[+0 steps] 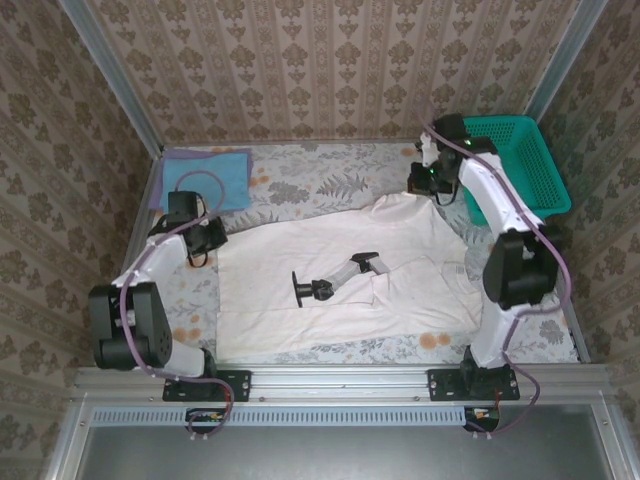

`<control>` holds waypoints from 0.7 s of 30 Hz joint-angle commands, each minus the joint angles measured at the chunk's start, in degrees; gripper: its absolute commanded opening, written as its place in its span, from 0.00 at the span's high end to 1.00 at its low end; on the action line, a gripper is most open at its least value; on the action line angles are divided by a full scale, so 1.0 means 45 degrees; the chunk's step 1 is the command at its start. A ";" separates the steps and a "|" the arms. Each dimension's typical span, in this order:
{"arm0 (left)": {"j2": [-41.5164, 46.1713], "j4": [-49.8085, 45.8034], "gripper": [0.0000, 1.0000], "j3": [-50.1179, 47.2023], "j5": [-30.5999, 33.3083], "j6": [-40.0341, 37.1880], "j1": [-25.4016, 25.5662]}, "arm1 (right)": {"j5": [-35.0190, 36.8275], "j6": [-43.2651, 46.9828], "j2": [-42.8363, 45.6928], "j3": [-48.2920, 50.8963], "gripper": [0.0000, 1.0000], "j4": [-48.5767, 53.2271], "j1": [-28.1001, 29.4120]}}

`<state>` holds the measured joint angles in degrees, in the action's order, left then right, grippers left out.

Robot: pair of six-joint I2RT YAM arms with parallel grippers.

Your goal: Fold and stack the t-shirts

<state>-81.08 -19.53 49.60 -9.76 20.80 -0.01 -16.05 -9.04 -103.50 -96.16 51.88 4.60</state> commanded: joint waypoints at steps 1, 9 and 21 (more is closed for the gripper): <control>0.0530 -0.0202 1.00 -0.0536 0.0558 0.0337 0.0072 | -0.0900 0.0173 0.1649 0.1656 1.00 -0.0769 -0.0401; 0.1454 -0.2018 1.00 -0.0846 0.0858 0.1604 0.0065 | -0.0917 0.0104 0.4604 0.5068 1.00 -0.1073 -0.1115; 0.2416 -0.3314 0.99 -0.2138 0.0654 0.3309 0.0073 | -0.0739 -0.0493 0.6141 0.7818 1.00 -0.1338 -0.1616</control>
<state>-71.85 -31.11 41.50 -6.81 32.23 -0.01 -18.72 -9.82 -77.56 -62.87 46.70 -2.02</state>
